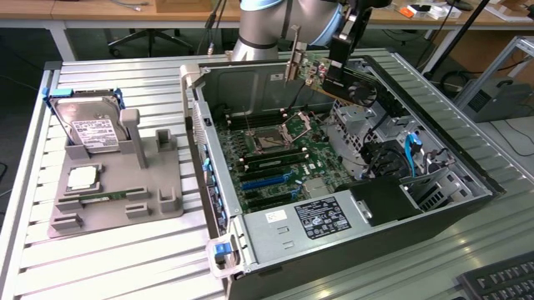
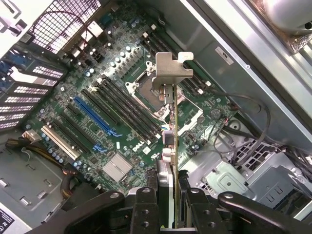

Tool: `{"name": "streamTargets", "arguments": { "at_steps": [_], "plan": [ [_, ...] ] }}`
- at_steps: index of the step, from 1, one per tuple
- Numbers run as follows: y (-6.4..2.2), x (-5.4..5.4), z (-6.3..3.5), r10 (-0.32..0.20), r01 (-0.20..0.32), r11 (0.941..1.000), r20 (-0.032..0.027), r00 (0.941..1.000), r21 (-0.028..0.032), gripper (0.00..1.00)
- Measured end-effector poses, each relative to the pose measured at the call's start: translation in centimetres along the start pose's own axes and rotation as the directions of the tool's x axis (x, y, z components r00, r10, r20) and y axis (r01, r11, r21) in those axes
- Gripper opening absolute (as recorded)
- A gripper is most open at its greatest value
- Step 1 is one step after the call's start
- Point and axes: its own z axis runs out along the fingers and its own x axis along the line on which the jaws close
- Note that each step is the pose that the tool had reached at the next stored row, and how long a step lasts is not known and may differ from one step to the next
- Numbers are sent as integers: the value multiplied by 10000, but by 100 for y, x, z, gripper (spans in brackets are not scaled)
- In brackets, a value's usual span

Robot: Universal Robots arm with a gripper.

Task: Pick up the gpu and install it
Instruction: 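Insert the gpu into the slot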

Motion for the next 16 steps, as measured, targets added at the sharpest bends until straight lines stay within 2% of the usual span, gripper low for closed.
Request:
{"name": "streamTargets", "arguments": {
  "at_steps": [16],
  "plan": [
    [0,0,0,-425,425,9991,10,9991,-11,27]
  ]
}}
